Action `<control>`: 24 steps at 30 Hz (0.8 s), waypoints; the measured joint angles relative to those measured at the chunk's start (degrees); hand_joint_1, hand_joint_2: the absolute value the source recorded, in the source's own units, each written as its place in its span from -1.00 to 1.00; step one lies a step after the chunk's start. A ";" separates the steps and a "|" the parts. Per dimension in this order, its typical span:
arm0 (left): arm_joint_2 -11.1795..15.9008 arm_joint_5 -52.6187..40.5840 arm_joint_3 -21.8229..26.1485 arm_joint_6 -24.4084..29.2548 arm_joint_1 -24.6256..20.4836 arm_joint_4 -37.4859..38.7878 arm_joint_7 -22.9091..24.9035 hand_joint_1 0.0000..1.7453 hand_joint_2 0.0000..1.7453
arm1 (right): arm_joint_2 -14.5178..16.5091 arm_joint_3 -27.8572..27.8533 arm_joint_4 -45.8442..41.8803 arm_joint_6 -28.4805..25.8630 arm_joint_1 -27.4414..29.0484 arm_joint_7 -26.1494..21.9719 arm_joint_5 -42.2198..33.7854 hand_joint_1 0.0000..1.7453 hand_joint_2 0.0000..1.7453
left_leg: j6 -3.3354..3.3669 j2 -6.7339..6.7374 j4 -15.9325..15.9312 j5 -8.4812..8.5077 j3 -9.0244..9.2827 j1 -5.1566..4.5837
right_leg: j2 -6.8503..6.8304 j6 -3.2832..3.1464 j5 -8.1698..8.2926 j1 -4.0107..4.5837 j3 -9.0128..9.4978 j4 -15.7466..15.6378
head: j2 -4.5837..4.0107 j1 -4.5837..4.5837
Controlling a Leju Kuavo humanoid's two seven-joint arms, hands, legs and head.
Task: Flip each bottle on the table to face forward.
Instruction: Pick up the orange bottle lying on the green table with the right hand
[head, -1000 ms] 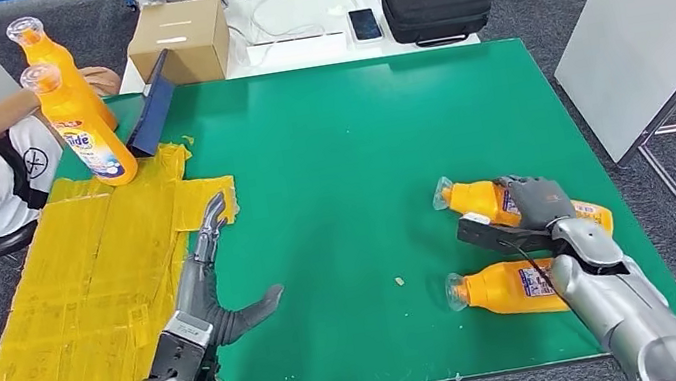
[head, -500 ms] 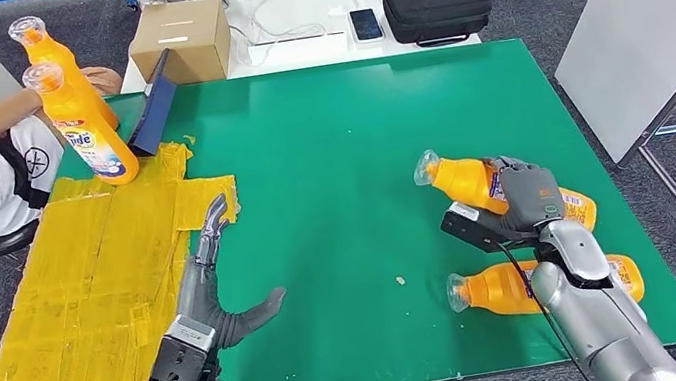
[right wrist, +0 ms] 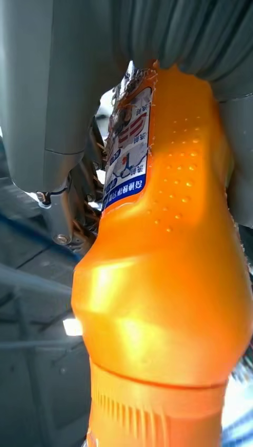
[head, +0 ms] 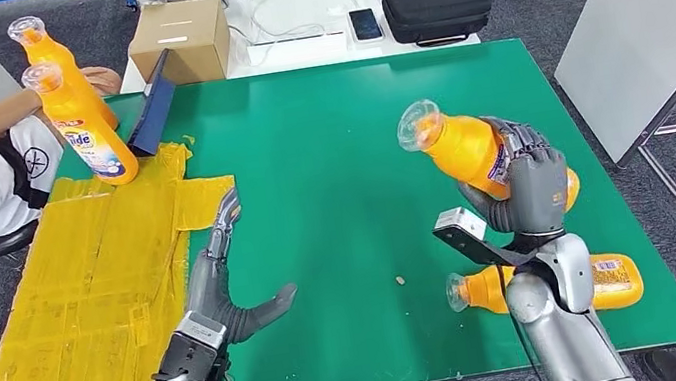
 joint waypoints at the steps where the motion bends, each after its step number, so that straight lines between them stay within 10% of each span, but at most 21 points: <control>1: -0.02 0.05 -0.27 -0.06 -0.24 0.15 0.06 -1.00 1.00 | 0.55 0.04 -0.84 1.07 0.25 -0.96 -2.20 1.00 1.00 | 0.00 0.00 0.00 0.00 0.00 0.00 | 0.00 0.00 0.00 0.00 0.00 0.00 | 0.00 0.01; 24: -0.75 0.22 -3.35 -2.31 -3.60 2.27 1.01 -1.00 1.00 | 9.52 2.84 -4.78 21.33 0.48 -8.66 -28.34 1.00 1.00 | 0.01 0.02 0.00 0.01 -0.02 -0.01 | 0.01 0.02 0.03 -0.01 -0.02 0.01 | -0.01 0.02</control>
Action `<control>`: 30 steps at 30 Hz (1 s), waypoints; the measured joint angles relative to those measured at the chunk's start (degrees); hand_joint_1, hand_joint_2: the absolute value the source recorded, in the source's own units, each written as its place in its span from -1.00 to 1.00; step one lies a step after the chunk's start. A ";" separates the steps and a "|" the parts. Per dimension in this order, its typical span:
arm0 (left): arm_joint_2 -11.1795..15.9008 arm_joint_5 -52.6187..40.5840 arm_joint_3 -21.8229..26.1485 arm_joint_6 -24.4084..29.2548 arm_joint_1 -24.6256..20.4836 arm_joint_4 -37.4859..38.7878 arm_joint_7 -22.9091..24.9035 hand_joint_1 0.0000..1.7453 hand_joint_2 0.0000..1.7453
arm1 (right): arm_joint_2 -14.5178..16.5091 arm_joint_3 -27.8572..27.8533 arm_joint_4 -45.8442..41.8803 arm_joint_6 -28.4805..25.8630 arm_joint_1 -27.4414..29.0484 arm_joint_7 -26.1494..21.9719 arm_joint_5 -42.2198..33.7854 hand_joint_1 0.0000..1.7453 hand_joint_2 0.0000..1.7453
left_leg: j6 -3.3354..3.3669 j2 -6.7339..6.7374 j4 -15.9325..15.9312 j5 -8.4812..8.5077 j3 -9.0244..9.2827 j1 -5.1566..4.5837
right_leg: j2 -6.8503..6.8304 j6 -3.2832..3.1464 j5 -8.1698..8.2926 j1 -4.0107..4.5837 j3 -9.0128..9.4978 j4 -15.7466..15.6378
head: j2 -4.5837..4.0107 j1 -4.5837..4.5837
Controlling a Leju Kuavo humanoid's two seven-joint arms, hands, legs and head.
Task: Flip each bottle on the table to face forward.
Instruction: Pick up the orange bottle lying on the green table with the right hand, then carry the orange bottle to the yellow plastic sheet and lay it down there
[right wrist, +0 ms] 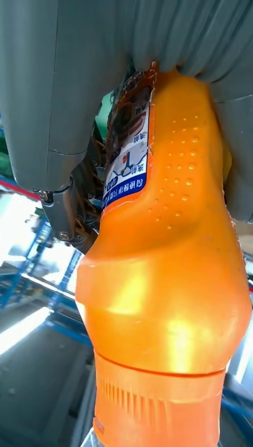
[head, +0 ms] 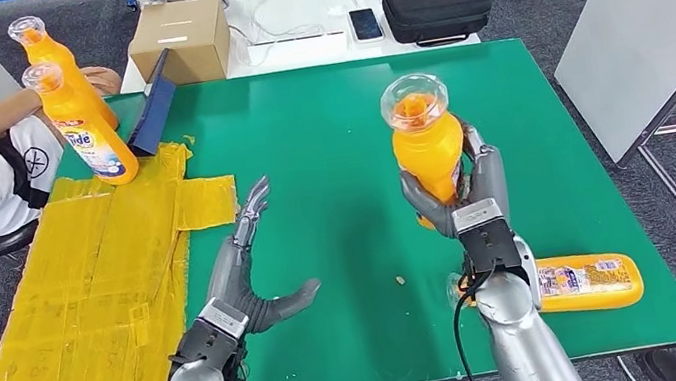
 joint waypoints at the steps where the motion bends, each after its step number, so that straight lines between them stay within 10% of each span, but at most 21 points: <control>1: -0.03 0.05 -0.15 -0.26 -0.27 0.15 0.02 -1.00 1.00 | 0.35 0.25 0.18 1.06 -0.30 -0.15 -0.94 1.00 1.00 | 0.00 0.00 0.00 0.00 0.00 0.00 | 0.00 0.00 0.00 0.00 0.00 0.00 | 0.00 0.00; 30: -1.61 2.23 -2.13 -1.21 -5.55 5.77 -0.25 -1.00 1.00 | 9.15 12.06 12.51 16.79 -7.08 -0.72 -10.67 1.00 1.00 | 0.00 0.01 0.00 0.01 -0.06 0.00 | 0.01 0.00 0.00 0.00 -0.06 0.01 | 0.02 0.01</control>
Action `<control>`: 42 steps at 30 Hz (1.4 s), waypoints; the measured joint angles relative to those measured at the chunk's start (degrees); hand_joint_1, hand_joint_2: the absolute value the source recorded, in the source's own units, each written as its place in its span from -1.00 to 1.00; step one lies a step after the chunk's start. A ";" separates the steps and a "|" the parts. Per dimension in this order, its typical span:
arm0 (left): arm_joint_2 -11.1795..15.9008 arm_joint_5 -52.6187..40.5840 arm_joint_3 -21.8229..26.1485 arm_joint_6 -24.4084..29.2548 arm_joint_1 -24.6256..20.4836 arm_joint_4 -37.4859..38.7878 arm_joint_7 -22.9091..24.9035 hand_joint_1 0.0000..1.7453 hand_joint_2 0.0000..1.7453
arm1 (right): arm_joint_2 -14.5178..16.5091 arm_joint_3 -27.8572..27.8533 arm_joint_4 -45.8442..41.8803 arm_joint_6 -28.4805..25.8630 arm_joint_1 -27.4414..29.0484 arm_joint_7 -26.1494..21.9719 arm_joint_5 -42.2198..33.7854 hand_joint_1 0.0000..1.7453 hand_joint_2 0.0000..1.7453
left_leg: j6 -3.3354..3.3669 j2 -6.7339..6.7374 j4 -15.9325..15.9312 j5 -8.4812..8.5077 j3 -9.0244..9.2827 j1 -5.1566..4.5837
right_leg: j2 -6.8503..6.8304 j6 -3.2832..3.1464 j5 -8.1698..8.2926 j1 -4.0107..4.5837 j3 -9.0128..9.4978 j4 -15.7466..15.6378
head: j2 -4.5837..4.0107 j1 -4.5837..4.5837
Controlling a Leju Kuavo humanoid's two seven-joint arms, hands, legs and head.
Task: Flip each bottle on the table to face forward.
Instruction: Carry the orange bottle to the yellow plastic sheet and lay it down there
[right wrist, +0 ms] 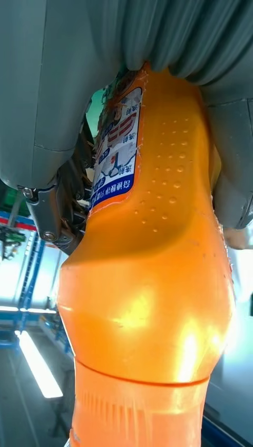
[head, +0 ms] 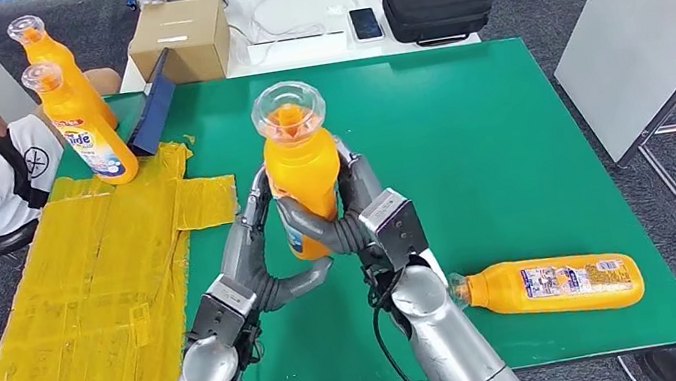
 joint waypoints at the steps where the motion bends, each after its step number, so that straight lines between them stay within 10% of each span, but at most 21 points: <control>1: -0.01 0.01 0.19 0.08 -0.15 0.22 -0.02 -1.00 1.00 | 0.09 0.51 0.09 0.13 0.00 -0.02 0.00 1.00 1.00 | 0.00 0.00 0.00 0.00 0.00 0.00 | 0.00 0.00 0.00 0.00 -0.01 0.00 | -0.01 0.00; 31: -0.04 0.38 3.22 1.68 -1.63 5.37 -0.60 -1.00 1.00 | 0.66 7.02 -0.13 0.93 0.12 -0.36 0.37 1.00 1.00 | 0.00 0.02 0.00 0.00 0.00 0.00 | 0.00 0.00 0.00 0.00 -0.02 0.00 | -0.01 0.01; 32: -0.08 0.42 3.33 1.63 -1.70 5.59 -0.62 -0.94 1.00 | 0.66 7.11 -0.13 0.93 0.11 -0.34 0.33 1.00 1.00 | 0.00 0.02 0.00 0.00 0.00 0.00 | 0.00 0.00 0.00 0.00 -0.02 0.00 | -0.01 0.01; 36: -0.30 1.20 3.80 0.90 -1.81 6.26 -0.69 1.00 1.00 | 0.66 7.48 -0.13 0.93 0.10 -0.27 -0.02 1.00 1.00 | 0.00 0.02 0.00 0.00 0.00 0.00 | 0.00 0.00 0.00 0.00 -0.01 0.00 | -0.01 0.01; 42: -0.57 2.78 4.80 -0.04 -1.80 6.70 -0.92 1.00 1.00 | 0.66 8.03 -0.13 0.93 0.07 -0.22 -0.31 1.00 1.00 | 0.00 0.01 0.00 0.00 -0.01 0.00 | 0.00 0.00 0.00 0.00 -0.02 0.00 | -0.02 0.01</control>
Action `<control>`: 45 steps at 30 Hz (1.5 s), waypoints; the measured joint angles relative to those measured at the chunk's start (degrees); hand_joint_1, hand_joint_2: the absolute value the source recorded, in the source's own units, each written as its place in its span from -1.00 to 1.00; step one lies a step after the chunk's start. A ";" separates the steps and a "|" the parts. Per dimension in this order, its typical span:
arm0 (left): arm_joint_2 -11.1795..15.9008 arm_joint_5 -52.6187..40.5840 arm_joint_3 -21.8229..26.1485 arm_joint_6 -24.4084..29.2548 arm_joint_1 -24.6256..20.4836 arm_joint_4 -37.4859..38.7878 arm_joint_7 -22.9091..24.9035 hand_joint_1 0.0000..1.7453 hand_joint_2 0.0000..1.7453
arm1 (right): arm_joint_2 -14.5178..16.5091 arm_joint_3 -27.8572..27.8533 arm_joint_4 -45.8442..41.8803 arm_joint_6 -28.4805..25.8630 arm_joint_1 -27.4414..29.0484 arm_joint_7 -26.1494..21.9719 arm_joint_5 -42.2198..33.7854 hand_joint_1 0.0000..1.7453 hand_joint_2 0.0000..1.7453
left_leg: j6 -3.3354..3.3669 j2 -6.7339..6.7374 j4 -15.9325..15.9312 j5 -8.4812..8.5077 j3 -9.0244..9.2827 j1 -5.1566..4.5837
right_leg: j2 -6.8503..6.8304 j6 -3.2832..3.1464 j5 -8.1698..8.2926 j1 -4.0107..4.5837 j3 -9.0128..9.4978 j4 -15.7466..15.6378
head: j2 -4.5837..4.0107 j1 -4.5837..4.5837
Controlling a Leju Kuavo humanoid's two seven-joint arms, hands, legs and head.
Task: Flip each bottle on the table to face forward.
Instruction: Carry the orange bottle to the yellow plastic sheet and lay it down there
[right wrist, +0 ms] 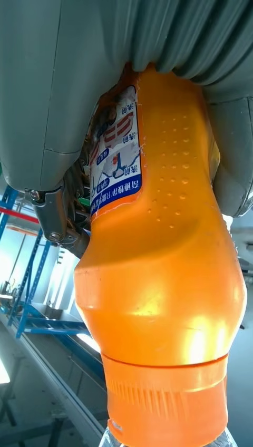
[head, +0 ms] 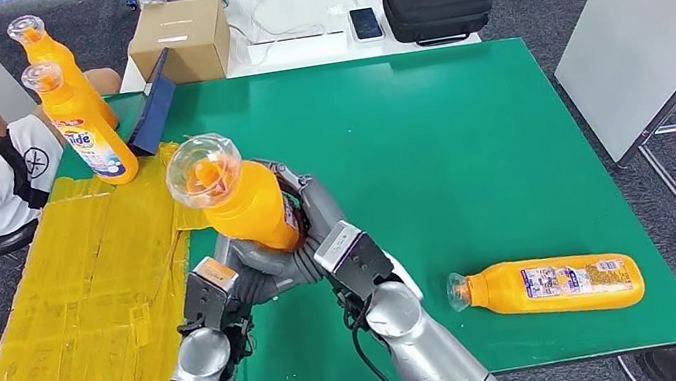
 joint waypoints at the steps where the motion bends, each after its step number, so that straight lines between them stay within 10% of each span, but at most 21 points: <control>1: -0.06 0.04 0.14 -0.01 0.00 0.04 0.00 1.00 1.00 | 0.00 0.04 0.00 0.00 0.00 0.00 -0.01 1.00 1.00 | 0.00 0.00 0.00 0.00 0.00 0.00 | 0.00 0.00 0.00 0.00 0.00 0.00 | 0.01 0.00; 25: -0.26 1.63 1.34 -1.33 -0.24 0.58 -0.19 1.00 1.00 | 0.00 1.04 0.08 -1.12 -0.14 -0.04 0.07 1.00 1.00 | 0.00 0.00 0.00 0.00 0.00 0.00 | 0.00 0.00 0.00 0.00 0.00 0.00 | 0.00 0.00; 26: -0.26 1.74 1.35 -1.37 -0.30 0.64 -0.19 1.00 1.00 | 0.00 1.09 0.06 -1.41 -0.14 -0.18 0.27 0.90 1.00 | 0.00 0.00 0.00 0.00 0.00 0.00 | 0.00 0.00 0.00 0.00 0.00 0.00 | 0.01 -0.01; 30: -0.26 1.97 1.36 -1.41 -0.54 0.78 -0.17 1.00 1.00 | -0.08 1.21 -0.33 -2.42 0.01 -0.44 1.10 -0.96 1.00 | 0.00 0.00 0.00 0.00 0.00 0.00 | 0.00 0.00 0.00 0.00 0.00 0.00 | 0.01 0.01; 45: 0.61 -2.13 4.21 3.75 2.42 -0.98 1.78 1.00 1.00 | -2.77 4.82 -9.83 -3.40 4.95 2.70 3.89 -1.00 1.00 | -0.01 0.01 -0.01 -0.01 -0.02 0.00 | 0.01 -0.01 -0.02 0.00 -0.03 0.00 | 0.00 0.00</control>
